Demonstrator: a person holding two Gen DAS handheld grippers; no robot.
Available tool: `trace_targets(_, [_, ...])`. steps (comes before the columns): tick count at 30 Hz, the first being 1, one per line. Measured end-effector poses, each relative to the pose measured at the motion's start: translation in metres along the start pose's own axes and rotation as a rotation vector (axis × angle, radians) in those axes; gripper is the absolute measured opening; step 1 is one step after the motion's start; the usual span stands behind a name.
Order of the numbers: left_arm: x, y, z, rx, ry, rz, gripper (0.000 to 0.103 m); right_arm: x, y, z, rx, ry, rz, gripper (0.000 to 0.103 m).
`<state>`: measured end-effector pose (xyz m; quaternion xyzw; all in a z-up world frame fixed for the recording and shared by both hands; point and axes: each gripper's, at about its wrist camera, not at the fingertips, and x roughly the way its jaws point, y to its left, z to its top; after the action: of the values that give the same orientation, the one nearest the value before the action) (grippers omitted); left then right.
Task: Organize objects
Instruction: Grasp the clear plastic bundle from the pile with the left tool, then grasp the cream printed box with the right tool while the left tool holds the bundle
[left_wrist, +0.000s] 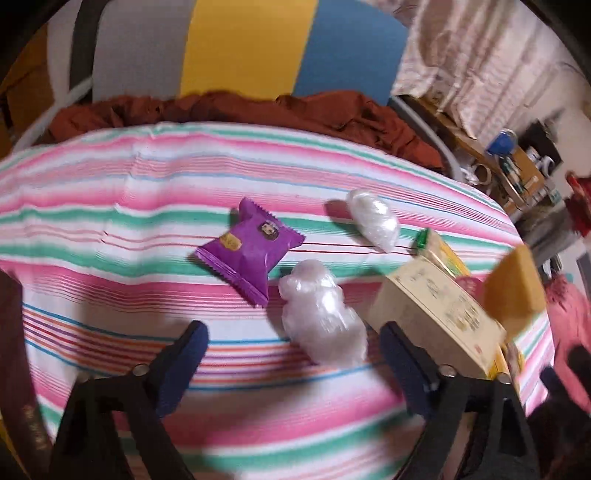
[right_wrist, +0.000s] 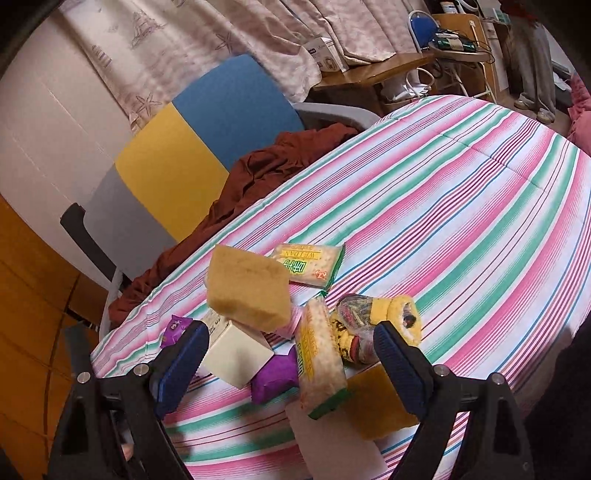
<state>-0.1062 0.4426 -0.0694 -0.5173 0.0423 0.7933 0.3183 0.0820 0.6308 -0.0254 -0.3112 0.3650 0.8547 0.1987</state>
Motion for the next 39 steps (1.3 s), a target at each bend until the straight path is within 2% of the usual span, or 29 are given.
trace_targets(4, [0.019,-0.002,0.007,-0.033,0.035,-0.008,0.08,0.006,0.0,0.0,0.002,0.022,-0.002,0.092])
trace_targets(6, [0.021,-0.005,0.008,-0.016,0.017,-0.006,0.067,0.007,0.0,0.001,-0.004,0.022,-0.013,0.092])
trace_targets(7, [0.021,-0.005,0.008,-0.004,0.018,-0.008,0.064,0.007,0.0,0.001,-0.005,0.02,-0.018,0.092])
trace_targets(9, [0.02,-0.006,0.004,0.046,0.006,-0.008,0.048,0.008,-0.002,0.001,0.0,0.024,-0.019,0.092])
trace_targets(12, [0.015,-0.002,-0.006,0.099,-0.016,-0.029,0.039,0.009,-0.005,0.002,0.012,0.025,-0.03,0.092])
trace_targets(16, [0.002,0.004,-0.027,0.162,-0.042,-0.041,0.038,0.008,-0.019,0.005,0.085,0.018,-0.028,0.092])
trace_targets(19, [-0.015,0.01,-0.057,0.223,-0.064,-0.054,0.038,0.007,-0.023,0.006,0.113,0.013,-0.01,0.093])
trace_targets(23, [-0.034,0.019,-0.092,0.271,-0.086,-0.062,0.038,0.006,-0.006,0.004,0.039,0.018,0.06,0.092])
trace_targets(27, [-0.046,0.028,-0.114,0.272,-0.105,-0.063,0.038,0.019,0.021,-0.006,-0.076,0.113,0.141,0.092])
trace_targets(32, [-0.042,0.022,-0.116,0.306,-0.119,-0.037,0.038,0.031,0.055,-0.019,-0.243,0.162,0.116,0.092])
trace_targets(36, [-0.044,0.025,-0.121,0.313,-0.147,-0.049,0.038,0.05,0.068,-0.017,-0.281,0.193,0.073,0.092])
trace_targets(39, [-0.046,0.028,-0.122,0.309,-0.155,-0.062,0.038,0.067,0.07,-0.013,-0.261,0.2,0.045,0.092])
